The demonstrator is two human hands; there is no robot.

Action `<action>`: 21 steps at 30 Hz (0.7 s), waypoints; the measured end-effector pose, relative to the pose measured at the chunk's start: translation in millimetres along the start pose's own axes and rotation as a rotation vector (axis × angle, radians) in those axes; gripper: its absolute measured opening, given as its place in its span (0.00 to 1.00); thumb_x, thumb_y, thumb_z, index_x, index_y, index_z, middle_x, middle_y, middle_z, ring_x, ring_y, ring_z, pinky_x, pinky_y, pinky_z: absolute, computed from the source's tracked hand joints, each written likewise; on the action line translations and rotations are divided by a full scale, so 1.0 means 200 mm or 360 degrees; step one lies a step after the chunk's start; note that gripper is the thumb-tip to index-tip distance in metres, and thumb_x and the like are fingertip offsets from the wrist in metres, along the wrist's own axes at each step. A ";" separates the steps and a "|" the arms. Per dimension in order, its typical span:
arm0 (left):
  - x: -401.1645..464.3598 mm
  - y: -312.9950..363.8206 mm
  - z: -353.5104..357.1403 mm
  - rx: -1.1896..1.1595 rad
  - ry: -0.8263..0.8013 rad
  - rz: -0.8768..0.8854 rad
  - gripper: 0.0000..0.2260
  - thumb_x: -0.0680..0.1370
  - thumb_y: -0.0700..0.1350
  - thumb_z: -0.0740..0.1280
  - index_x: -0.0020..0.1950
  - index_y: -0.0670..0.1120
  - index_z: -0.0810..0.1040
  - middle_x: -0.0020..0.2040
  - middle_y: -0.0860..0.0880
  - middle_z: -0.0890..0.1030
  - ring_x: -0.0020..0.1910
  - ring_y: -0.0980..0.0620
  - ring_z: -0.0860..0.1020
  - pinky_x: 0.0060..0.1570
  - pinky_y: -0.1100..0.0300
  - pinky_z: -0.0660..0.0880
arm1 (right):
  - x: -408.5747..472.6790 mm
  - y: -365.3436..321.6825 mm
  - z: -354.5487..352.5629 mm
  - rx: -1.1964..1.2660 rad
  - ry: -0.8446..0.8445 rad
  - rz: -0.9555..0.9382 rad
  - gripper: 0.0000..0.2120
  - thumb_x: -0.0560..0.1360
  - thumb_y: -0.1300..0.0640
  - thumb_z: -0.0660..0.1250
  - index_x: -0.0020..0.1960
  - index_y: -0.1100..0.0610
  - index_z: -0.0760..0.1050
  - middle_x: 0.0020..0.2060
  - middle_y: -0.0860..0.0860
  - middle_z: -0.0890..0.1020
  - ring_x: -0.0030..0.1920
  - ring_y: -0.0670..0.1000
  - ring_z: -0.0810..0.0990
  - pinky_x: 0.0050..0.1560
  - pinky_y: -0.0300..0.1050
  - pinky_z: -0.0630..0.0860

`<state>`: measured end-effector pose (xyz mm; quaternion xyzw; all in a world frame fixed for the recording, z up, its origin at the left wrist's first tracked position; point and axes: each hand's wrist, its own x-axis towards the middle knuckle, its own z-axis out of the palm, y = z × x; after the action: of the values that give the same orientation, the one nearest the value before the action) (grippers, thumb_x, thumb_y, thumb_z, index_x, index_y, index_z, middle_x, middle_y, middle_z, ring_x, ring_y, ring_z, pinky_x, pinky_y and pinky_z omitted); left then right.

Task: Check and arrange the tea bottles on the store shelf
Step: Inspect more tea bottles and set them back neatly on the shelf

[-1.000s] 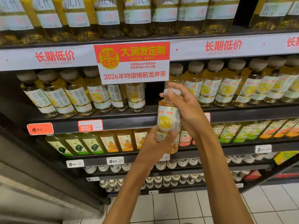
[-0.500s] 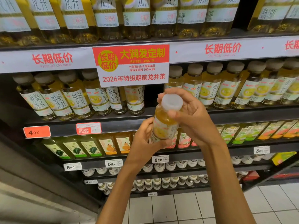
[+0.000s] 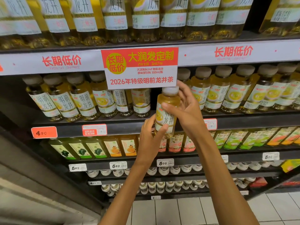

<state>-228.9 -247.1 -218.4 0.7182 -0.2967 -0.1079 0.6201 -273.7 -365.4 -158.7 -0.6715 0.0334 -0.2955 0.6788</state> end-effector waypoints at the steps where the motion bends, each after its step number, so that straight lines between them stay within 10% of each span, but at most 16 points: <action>1: 0.01 -0.01 0.01 0.0055 0.0049 0.0004 0.25 0.75 0.58 0.63 0.69 0.49 0.70 0.63 0.50 0.74 0.62 0.54 0.73 0.61 0.54 0.73 | 0.01 0.00 0.01 0.0000 0.0011 -0.0015 0.33 0.70 0.66 0.72 0.71 0.56 0.64 0.65 0.54 0.75 0.65 0.52 0.75 0.65 0.55 0.72; 15: 0.12 -0.02 0.10 0.0248 0.0648 0.0141 0.30 0.70 0.42 0.76 0.69 0.42 0.68 0.59 0.50 0.72 0.61 0.53 0.72 0.62 0.57 0.71 | 0.13 0.04 0.09 -0.0311 0.0162 -0.0189 0.31 0.69 0.68 0.73 0.66 0.54 0.64 0.58 0.43 0.75 0.60 0.36 0.74 0.60 0.36 0.73; 21: 0.14 -0.02 0.14 0.0288 0.0806 0.0130 0.21 0.70 0.41 0.75 0.61 0.42 0.74 0.57 0.46 0.73 0.53 0.49 0.75 0.49 0.51 0.78 | 0.07 0.08 0.11 -0.0780 0.0452 -0.0560 0.27 0.71 0.65 0.73 0.67 0.62 0.67 0.62 0.53 0.72 0.64 0.47 0.70 0.66 0.41 0.69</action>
<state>-219.4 -285.8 -222.4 0.7622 -0.1693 0.1272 0.6117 -247.6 -353.2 -166.2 -0.7624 0.0814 -0.4819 0.4241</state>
